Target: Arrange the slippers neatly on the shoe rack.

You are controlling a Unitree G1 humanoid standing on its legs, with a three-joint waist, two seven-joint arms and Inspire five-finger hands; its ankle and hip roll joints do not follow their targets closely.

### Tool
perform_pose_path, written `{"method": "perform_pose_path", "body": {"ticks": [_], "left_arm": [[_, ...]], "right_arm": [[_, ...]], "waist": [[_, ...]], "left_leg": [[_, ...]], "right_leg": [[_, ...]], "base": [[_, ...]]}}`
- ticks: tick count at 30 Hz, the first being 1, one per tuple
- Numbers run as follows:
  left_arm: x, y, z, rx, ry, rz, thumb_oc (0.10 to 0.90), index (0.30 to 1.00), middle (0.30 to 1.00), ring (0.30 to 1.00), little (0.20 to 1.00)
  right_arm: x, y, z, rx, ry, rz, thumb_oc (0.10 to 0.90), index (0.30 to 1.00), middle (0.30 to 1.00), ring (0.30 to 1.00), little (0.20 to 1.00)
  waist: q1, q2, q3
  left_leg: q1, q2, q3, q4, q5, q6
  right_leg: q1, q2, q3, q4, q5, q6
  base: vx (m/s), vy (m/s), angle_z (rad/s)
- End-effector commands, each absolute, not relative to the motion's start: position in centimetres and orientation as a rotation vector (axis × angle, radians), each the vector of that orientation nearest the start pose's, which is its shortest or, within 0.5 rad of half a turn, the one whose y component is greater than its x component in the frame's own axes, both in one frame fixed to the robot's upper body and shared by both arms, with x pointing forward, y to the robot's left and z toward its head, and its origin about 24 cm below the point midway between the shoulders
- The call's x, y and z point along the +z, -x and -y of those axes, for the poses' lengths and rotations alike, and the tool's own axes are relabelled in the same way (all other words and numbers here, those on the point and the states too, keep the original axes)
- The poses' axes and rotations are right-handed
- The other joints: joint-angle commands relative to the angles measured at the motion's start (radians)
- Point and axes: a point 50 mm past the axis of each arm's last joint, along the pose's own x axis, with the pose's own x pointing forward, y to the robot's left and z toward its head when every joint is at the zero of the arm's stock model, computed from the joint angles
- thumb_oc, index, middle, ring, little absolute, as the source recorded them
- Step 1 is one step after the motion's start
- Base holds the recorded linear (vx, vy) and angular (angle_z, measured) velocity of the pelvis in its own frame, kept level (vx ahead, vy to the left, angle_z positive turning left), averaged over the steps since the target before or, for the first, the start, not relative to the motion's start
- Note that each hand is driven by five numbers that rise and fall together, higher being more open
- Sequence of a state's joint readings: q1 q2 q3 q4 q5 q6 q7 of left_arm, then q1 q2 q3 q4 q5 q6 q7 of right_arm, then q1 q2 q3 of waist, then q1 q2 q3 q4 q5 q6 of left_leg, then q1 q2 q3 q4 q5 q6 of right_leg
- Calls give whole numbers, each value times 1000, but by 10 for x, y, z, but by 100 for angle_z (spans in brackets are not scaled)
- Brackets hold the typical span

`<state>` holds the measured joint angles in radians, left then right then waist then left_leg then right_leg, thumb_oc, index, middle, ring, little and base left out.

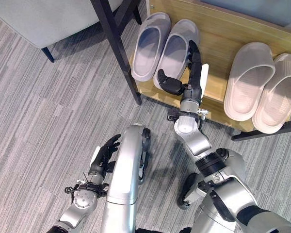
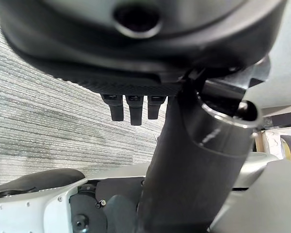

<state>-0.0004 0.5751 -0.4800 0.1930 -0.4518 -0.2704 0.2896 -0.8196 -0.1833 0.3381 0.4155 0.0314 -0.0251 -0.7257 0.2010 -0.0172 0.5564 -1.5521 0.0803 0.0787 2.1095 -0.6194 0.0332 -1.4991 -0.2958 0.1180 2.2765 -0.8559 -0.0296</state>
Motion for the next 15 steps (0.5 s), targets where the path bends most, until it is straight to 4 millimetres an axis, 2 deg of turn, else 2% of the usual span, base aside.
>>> {"method": "perform_pose_path", "body": {"ticks": [1, 15], "left_arm": [[47, -271, -107, -146, 38, 88, 800, 900, 900, 900, 900], [47, -270, -108, -136, 24, 96, 800, 900, 900, 900, 900]], "right_arm": [[267, -333, 62, -256, 109, 863, 800, 900, 900, 900, 900], [265, -318, 68, -288, 120, 933, 800, 900, 900, 900, 900]], "waist": [[-38, -11, -36], [-53, -6, -36]], "left_leg": [[-18, 17, -66, 41, -101, -124], [-18, 17, -67, 42, -96, -122]], "right_leg": [[-71, -5, 109, 42, 162, -23], [-71, -1, 105, 41, 157, -24]], "base": [[0, 0, 0], [0, 0, 0]]}}
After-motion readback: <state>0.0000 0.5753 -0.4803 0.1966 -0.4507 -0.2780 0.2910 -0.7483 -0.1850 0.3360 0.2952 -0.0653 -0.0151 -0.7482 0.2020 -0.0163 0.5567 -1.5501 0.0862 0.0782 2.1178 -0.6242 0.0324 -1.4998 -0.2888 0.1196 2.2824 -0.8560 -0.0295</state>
